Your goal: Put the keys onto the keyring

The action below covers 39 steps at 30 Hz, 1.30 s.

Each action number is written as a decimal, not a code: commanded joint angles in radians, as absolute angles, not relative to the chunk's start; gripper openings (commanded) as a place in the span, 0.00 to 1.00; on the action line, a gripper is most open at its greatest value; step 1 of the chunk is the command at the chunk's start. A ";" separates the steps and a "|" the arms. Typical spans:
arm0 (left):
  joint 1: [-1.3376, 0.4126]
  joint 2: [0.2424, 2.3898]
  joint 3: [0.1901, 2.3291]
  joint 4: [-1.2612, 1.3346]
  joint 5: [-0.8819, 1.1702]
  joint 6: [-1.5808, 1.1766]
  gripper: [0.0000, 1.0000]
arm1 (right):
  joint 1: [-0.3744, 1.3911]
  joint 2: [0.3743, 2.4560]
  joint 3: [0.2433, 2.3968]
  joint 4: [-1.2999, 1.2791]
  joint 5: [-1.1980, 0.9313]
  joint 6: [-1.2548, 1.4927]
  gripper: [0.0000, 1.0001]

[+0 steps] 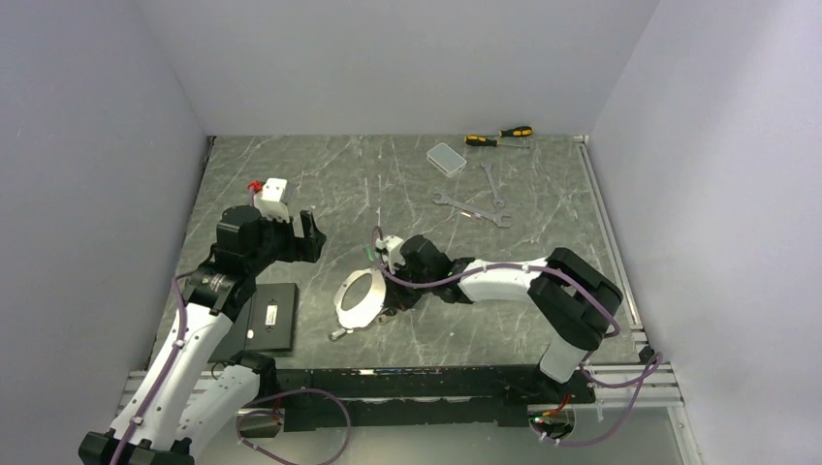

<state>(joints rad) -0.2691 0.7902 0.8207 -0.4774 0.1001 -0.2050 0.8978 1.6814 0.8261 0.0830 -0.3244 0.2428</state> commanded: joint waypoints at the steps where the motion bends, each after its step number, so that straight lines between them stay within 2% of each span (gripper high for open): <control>1: -0.272 0.789 0.861 -0.465 0.103 -0.206 0.91 | 0.987 1.708 0.841 0.236 -0.282 0.355 0.00; 5: -0.272 0.785 0.854 -0.457 0.105 -0.204 0.91 | 1.030 1.718 0.860 0.224 -0.196 0.385 0.00; 10: -0.272 0.803 0.857 -0.458 0.121 -0.204 0.91 | 1.034 1.604 0.783 0.193 -0.053 0.379 0.00; 23: -0.272 0.796 0.842 -0.417 0.262 -0.190 0.92 | 1.046 1.457 0.657 0.250 -0.036 0.287 0.00; 33: -0.272 0.751 0.797 -0.320 0.553 -0.170 0.98 | 1.070 1.239 0.583 0.328 -0.058 0.200 0.00; 39: -0.273 0.729 0.754 -0.217 0.794 -0.165 0.97 | 1.083 1.143 0.564 0.370 -0.115 0.171 0.00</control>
<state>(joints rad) -0.2695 0.7425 0.7784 -0.3386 0.5743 -0.1802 1.0664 1.2072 0.5762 0.2573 -0.0647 0.2123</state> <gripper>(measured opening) 0.980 0.010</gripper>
